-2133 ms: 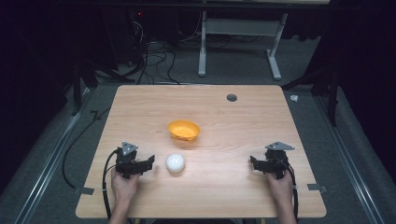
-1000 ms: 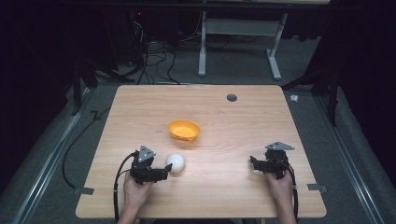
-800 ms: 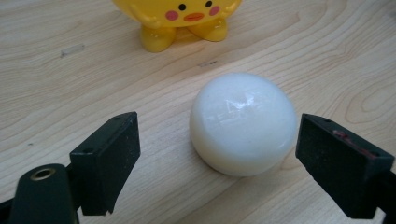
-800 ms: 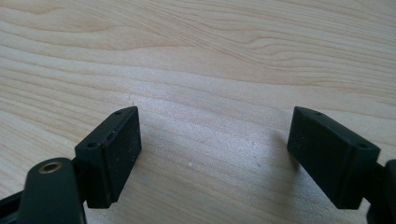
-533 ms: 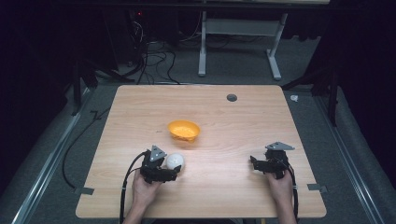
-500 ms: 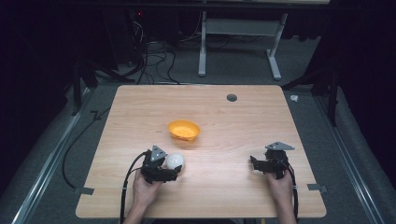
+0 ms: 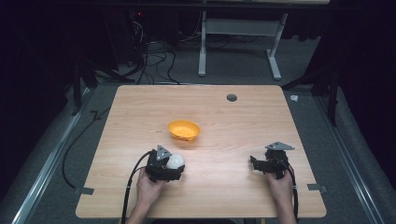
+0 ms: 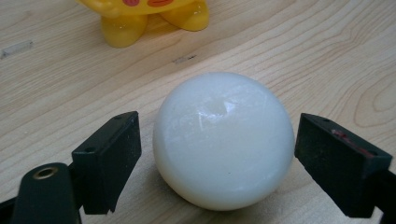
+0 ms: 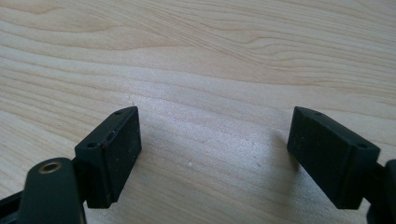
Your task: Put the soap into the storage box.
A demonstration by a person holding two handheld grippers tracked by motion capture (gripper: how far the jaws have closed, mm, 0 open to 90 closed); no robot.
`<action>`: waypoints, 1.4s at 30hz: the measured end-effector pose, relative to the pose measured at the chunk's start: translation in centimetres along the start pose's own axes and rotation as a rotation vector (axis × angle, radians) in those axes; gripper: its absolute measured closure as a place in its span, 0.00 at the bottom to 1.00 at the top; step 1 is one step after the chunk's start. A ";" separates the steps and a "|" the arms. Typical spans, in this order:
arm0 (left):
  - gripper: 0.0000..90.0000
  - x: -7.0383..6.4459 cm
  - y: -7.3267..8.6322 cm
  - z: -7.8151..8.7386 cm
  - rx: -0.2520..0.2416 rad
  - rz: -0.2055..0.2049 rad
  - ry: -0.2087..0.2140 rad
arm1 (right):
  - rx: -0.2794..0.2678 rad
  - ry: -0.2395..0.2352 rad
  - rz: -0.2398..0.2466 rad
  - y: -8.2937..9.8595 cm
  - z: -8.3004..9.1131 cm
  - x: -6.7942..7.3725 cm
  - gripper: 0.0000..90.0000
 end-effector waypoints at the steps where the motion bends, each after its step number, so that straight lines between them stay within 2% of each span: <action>1: 0.17 0.0 0.0 -0.1 0.005 -0.004 0.001 | 0.000 0.000 0.000 0.0 0.0 0.0 0.20; 21: 0.21 0.0 0.3 -1.5 0.039 -0.004 -0.030 | 0.000 0.000 0.000 0.0 0.0 0.0 0.20; 24: 0.22 -0.1 0.3 -1.7 0.045 -0.014 -0.037 | 0.000 0.000 0.000 0.0 0.0 0.0 0.20; 34: 0.26 -0.2 0.3 -1.6 0.050 -0.034 -0.037 | 0.000 0.000 0.000 0.0 0.0 0.0 0.20; 42: 0.27 0.1 0.1 -1.1 0.047 -0.012 -0.031 | 0.000 0.000 0.000 0.0 0.0 0.0 0.20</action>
Point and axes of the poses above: each handheld gripper's, and its own axes: z roughly backward along the jaws, y roughly out of its underside, x roughly to its left, the point moved 7 cm from there along -z, roughly forward along the jaws, and after that the axes turned 7 degrees about z, right-handed, at the moved point
